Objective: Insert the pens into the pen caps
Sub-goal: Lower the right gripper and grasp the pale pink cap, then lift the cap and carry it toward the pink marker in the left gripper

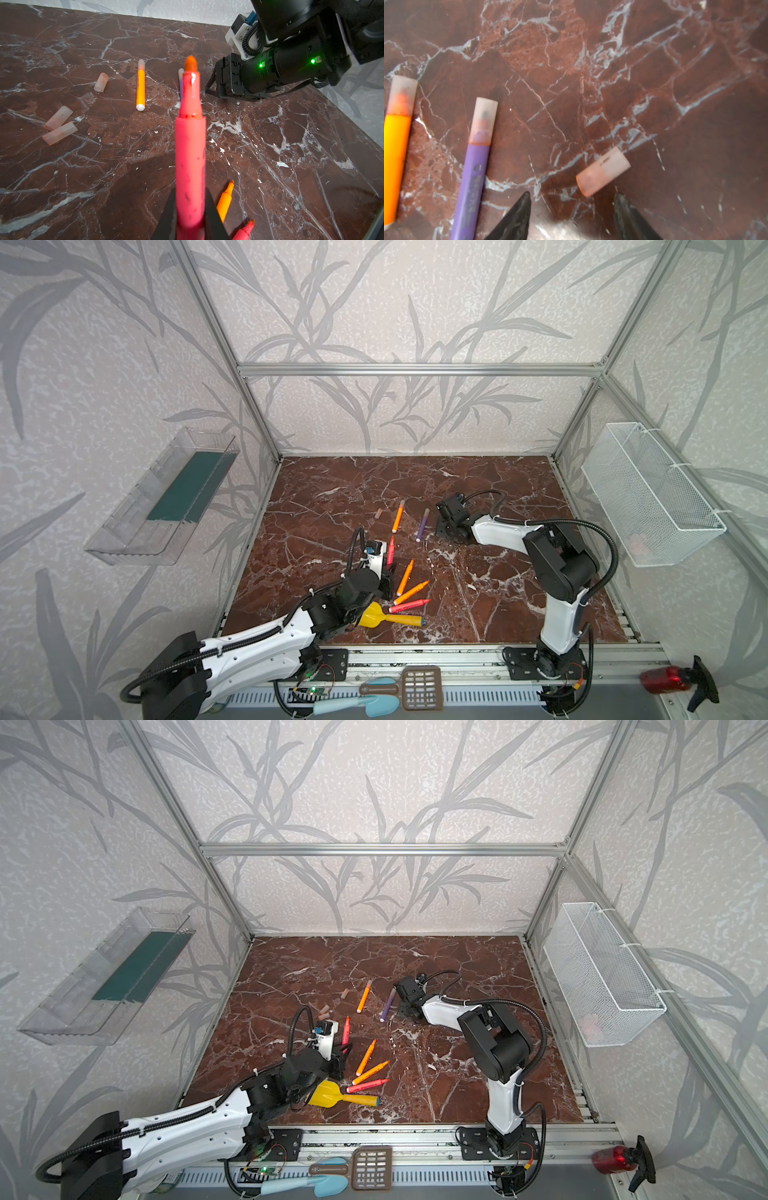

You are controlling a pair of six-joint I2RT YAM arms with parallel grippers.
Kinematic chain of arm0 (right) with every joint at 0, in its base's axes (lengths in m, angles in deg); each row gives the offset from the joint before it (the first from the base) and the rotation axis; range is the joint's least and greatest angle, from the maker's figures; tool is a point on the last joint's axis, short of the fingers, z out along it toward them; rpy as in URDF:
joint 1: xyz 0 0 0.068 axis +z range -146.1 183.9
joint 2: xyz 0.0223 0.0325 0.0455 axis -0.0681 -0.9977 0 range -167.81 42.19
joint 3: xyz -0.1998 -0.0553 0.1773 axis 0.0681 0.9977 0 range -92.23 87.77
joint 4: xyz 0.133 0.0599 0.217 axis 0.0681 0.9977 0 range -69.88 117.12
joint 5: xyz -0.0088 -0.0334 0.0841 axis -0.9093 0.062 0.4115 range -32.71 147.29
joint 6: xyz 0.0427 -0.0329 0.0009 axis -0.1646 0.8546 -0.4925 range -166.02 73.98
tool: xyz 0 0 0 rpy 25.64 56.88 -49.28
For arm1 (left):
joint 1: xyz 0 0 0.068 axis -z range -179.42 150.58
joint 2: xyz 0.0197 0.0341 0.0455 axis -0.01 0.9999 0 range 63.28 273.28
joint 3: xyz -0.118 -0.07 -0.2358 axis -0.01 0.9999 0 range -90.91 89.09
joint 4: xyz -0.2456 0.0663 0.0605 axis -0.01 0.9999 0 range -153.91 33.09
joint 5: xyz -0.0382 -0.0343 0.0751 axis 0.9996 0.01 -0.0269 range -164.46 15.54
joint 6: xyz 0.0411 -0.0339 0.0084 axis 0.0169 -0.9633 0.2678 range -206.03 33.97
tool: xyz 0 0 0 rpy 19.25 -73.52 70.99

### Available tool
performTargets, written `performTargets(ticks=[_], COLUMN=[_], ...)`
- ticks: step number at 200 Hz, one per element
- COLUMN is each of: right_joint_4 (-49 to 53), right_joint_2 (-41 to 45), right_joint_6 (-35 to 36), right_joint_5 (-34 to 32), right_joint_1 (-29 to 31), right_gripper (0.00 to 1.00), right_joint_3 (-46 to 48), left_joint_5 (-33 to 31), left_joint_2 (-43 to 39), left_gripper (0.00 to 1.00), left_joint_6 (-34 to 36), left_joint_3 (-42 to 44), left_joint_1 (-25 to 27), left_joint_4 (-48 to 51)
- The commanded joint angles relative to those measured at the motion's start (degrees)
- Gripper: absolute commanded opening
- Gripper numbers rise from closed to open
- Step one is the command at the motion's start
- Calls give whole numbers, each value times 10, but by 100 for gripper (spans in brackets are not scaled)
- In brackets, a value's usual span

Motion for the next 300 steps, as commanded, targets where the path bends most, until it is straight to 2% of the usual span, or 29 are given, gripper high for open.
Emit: performTargets(ticks=[1,52,139,156,180,256,300], right_joint_4=[33,60,67,67,77,73,69], right_joint_2=[-10,-40,-51,-57,-70,-68,-76], right_joint_6=[0,1,-11,-9,-9,-11,-8], right_joint_5=[-5,-27,-67,-67,-66,-88,-67], right_joint_1=[0,-3,-7,-11,-15,-15,-19], right_gripper=[62,63,62,59,46,43,31], right_joint_3=[-13,-52,-56,-61,-73,-58,-59], left_joint_5=[-15,-11,-4,-2,3,10,15], left_joint_2=[-6,9,9,10,7,8,5], left_gripper=[0,0,0,0,0,0,0], left_joint_6=[0,8,9,9,8,5,3], left_joint_3=[-4,-13,-10,-10,-11,-9,-9], left_joint_1=[-5,-13,-23,-26,-28,-31,-32], left_joint_4=[2,5,-1,-1,1,-1,0])
